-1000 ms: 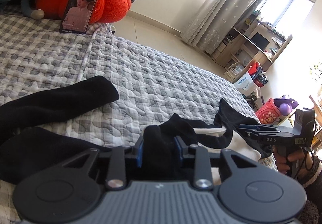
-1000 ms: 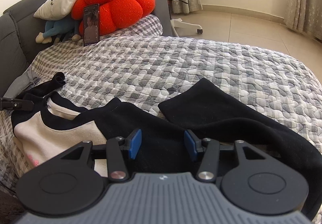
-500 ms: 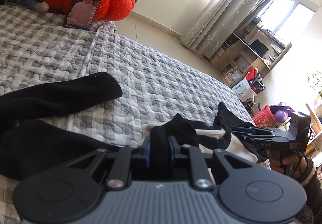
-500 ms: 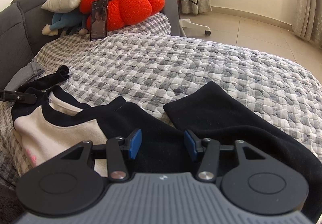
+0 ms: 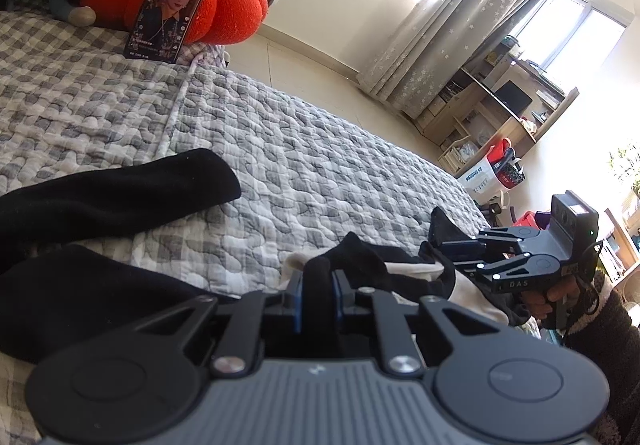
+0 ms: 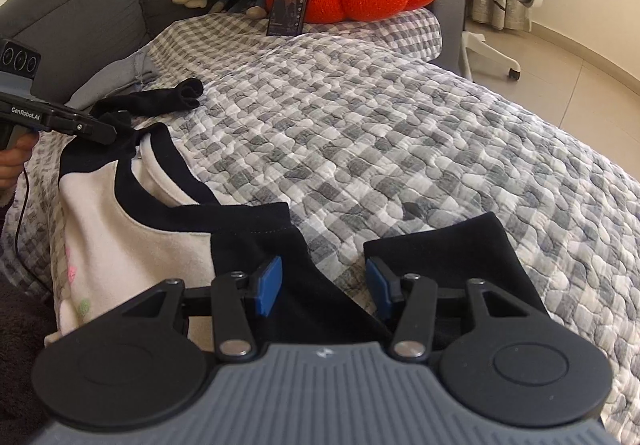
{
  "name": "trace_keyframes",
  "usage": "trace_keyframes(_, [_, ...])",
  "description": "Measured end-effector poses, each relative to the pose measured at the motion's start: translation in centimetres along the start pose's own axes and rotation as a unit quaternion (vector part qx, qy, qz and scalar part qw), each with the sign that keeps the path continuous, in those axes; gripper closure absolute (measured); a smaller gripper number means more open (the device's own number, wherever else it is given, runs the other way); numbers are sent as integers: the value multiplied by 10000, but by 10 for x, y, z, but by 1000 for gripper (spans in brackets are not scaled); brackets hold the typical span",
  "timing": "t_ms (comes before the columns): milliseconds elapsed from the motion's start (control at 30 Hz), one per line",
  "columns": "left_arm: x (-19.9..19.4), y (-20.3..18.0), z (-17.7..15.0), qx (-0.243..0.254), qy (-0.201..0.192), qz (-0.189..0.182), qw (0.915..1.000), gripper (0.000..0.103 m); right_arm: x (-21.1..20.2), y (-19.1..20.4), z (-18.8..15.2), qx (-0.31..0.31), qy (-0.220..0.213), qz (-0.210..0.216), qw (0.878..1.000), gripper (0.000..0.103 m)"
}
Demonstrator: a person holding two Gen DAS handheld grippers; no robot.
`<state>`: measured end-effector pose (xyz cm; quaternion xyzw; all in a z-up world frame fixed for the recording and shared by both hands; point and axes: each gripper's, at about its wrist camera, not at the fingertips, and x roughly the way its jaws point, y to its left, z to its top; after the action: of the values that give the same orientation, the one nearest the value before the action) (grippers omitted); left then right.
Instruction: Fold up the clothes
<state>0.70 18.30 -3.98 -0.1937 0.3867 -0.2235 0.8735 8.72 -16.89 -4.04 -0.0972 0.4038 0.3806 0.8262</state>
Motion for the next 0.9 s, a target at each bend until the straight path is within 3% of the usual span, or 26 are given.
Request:
trace_keyframes(67, [2, 0, -1, 3, 8, 27, 10000, 92, 0, -3, 0, 49, -2, 145, 9999, 55])
trace_keyframes(100, [3, 0, -2, -6, -5, 44, 10000, 93, 1, -4, -1, 102, 31, 255, 9996, 67])
trace_keyframes(200, [3, 0, -4, -36, -93, 79, 9999, 96, 1, 1, -4, 117, -6, 352, 9993, 87])
trace_keyframes(300, [1, -1, -4, -70, -239, 131, 9996, 97, -2, 12, -8, 85, -172, 150, 9997, 96])
trace_keyframes(500, [-6, -6, 0, 69, -618, 255, 9977, 98, -24, 36, -18, 140, -855, -645, 9941, 99])
trace_keyframes(700, [-6, -13, 5, 207, -914, 346, 9950, 98, -54, 47, -17, 316, -1553, -1341, 9782, 100])
trace_keyframes(900, [-4, -26, 16, 390, -1317, 420, 9896, 98, -65, 55, -13, 165, -1884, -2045, 9604, 100])
